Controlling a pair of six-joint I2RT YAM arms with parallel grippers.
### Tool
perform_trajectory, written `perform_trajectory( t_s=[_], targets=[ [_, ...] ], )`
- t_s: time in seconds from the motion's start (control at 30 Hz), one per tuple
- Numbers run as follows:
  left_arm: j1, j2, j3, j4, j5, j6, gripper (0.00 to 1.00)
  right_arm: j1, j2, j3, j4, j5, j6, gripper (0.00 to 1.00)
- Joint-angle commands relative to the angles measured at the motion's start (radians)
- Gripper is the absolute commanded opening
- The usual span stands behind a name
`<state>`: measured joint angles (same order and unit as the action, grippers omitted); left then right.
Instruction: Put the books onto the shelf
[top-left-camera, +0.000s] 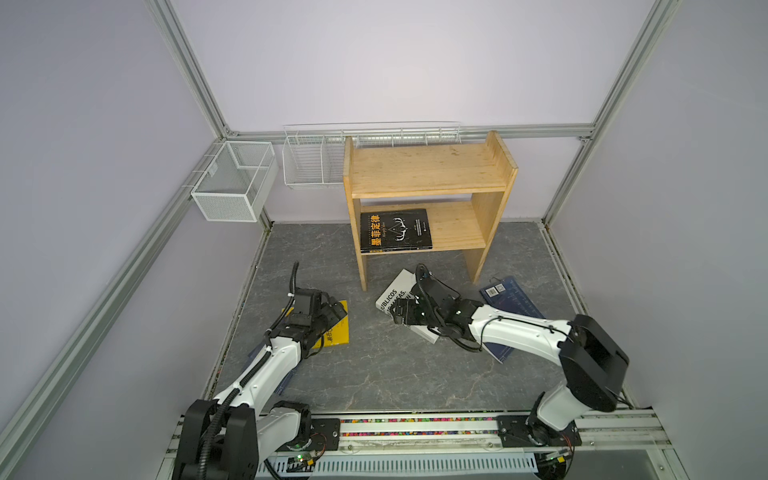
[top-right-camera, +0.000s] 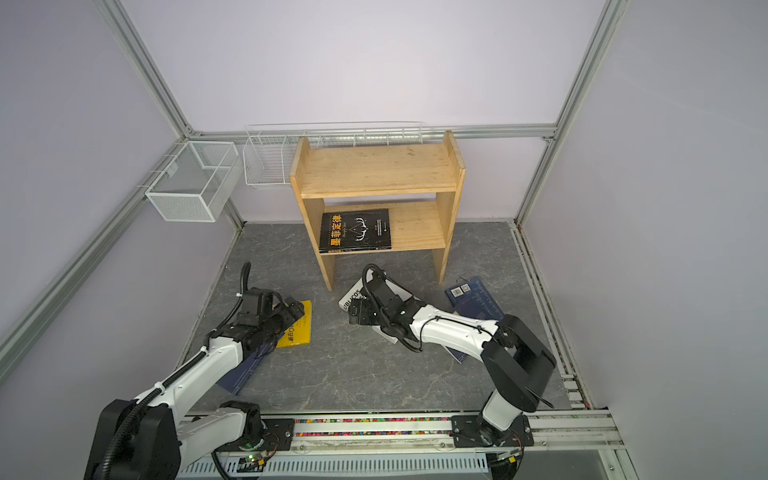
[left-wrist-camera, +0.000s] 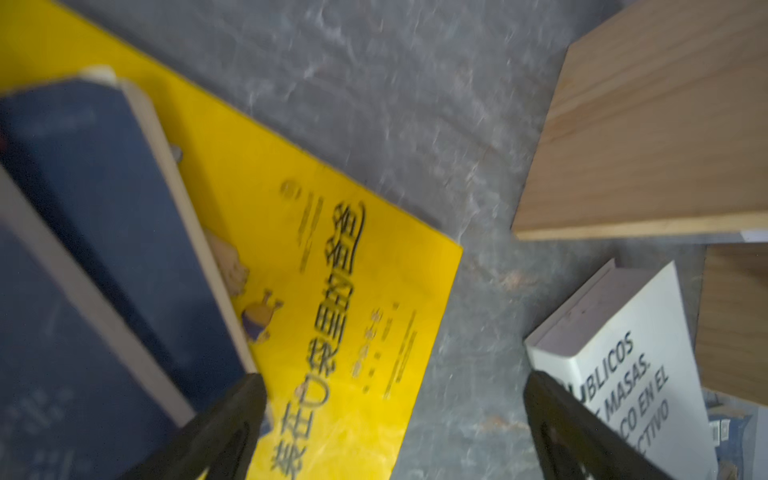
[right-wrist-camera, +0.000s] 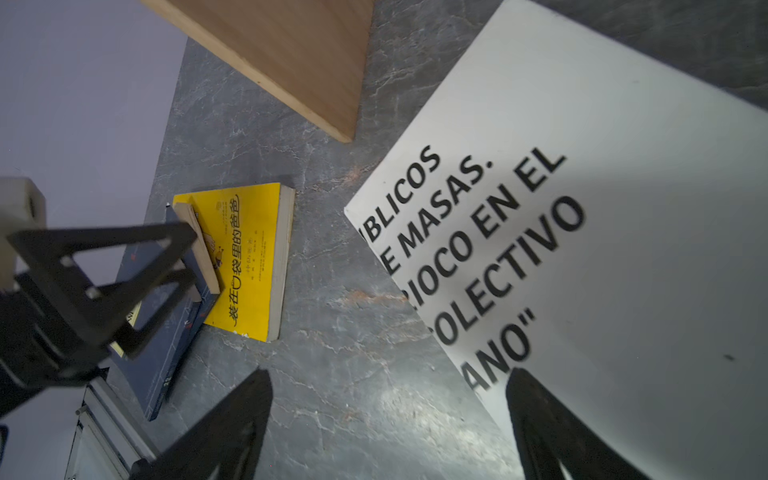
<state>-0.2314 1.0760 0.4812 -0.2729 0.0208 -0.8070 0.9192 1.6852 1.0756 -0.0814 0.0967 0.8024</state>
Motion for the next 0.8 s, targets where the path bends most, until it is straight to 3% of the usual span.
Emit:
perform_trajectory(
  t_s=[0.0, 0.17, 0.43, 0.57, 0.77],
  targets=[
    [-0.03, -0.096, -0.073, -0.019, 0.015, -0.088, 0.98, 0.02, 0.074, 0.059, 0.052, -0.077, 0.015, 0.89],
    [-0.03, -0.145, -0.122, 0.003, -0.034, -0.124, 0.98, 0.043, 0.186, 0.141, 0.076, -0.125, -0.002, 0.86],
    [-0.03, -0.022, -0.117, 0.107, -0.078, -0.156, 0.99, 0.078, 0.33, 0.26, 0.074, -0.148, -0.034, 0.82],
    [-0.019, 0.009, -0.126, 0.103, -0.221, -0.195, 0.99, 0.086, 0.406, 0.322, 0.066, -0.156, -0.043, 0.78],
    [0.058, -0.059, -0.122, 0.067, -0.352, -0.152, 1.0, 0.108, 0.499, 0.423, 0.013, -0.123, -0.105, 0.76]
  ],
)
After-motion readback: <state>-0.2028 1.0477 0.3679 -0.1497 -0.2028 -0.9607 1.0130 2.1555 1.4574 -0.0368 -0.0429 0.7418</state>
